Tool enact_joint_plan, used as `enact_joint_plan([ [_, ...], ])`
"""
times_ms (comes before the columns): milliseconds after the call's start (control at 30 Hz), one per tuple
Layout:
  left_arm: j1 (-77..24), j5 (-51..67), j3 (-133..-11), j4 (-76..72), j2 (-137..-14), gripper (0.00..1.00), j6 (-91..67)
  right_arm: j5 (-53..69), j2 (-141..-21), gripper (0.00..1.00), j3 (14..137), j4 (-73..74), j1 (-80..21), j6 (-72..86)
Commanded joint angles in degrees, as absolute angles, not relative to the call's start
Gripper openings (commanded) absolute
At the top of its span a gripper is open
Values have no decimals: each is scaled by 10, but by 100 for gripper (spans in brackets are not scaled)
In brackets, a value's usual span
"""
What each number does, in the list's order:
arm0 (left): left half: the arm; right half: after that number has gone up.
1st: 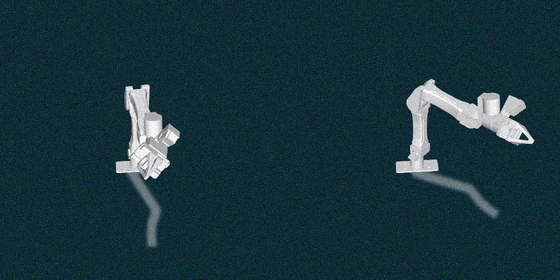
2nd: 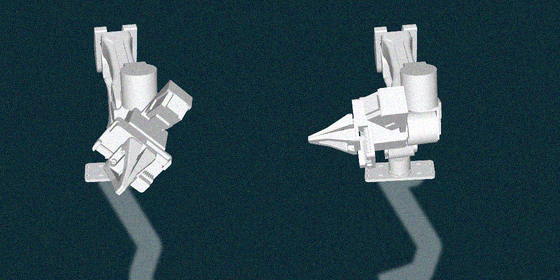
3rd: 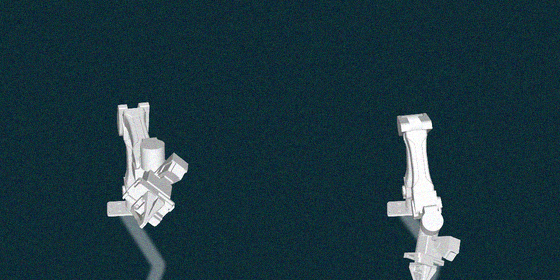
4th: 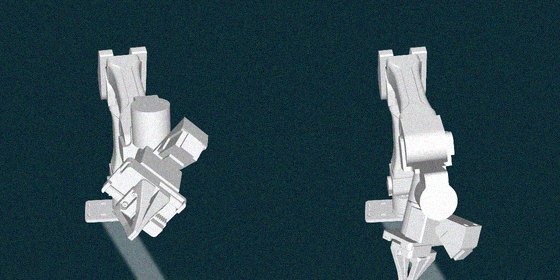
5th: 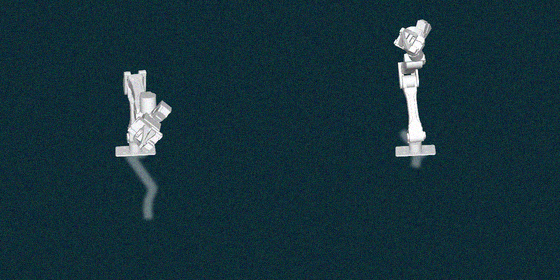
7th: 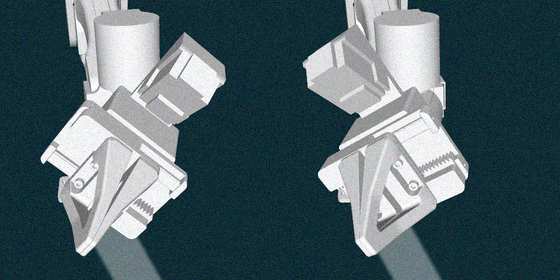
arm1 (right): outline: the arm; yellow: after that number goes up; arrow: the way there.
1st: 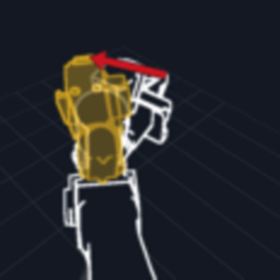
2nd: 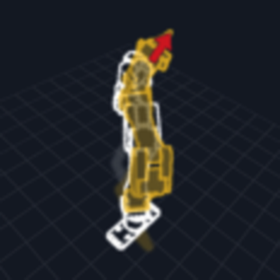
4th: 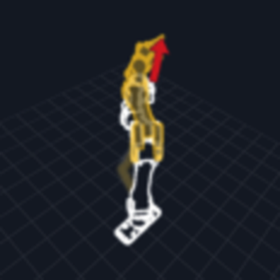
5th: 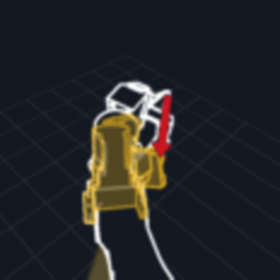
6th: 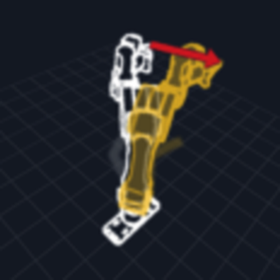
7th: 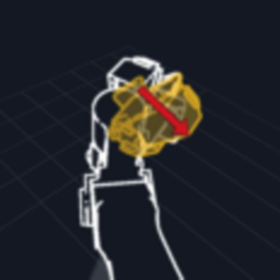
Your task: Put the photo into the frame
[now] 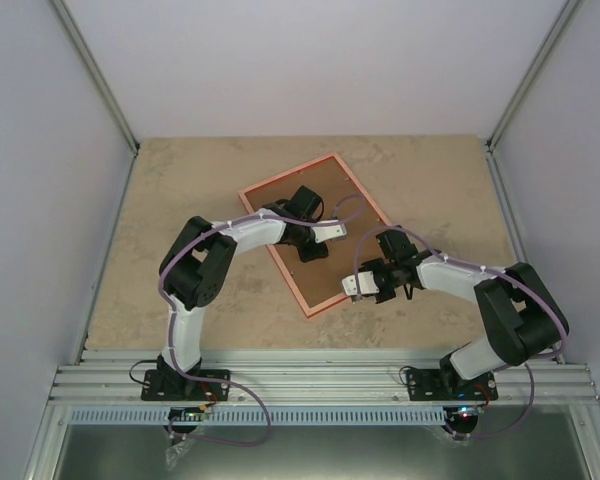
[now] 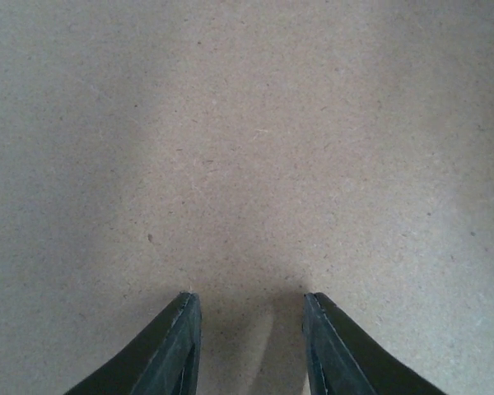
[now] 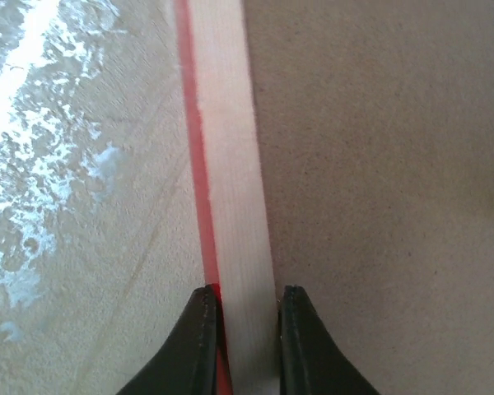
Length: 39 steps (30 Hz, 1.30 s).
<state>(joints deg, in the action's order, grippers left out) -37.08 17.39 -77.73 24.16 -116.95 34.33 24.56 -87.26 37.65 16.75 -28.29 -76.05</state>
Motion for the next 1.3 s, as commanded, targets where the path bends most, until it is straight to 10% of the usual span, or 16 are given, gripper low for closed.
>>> enact_joint_plan([
  [0, -373, 157, -750, 271, -1189, 36, 352, 194, -908, 4, 357, 223, -296, -790],
  [133, -373, 159, -748, 270, -1185, 36, 357, 193, -913, 3, 379, 238, -301, -799],
  [367, -370, 212, -749, 252, -1130, 47, 320, 230, -849, 48, 422, 286, -294, -725],
  [833, -271, 193, -661, 177, -980, 64, 105, 325, -880, 79, 602, 282, -134, -409],
  [1267, -214, 61, -584, 193, -966, 68, -180, 217, -1115, 78, 809, 268, -93, -183],
])
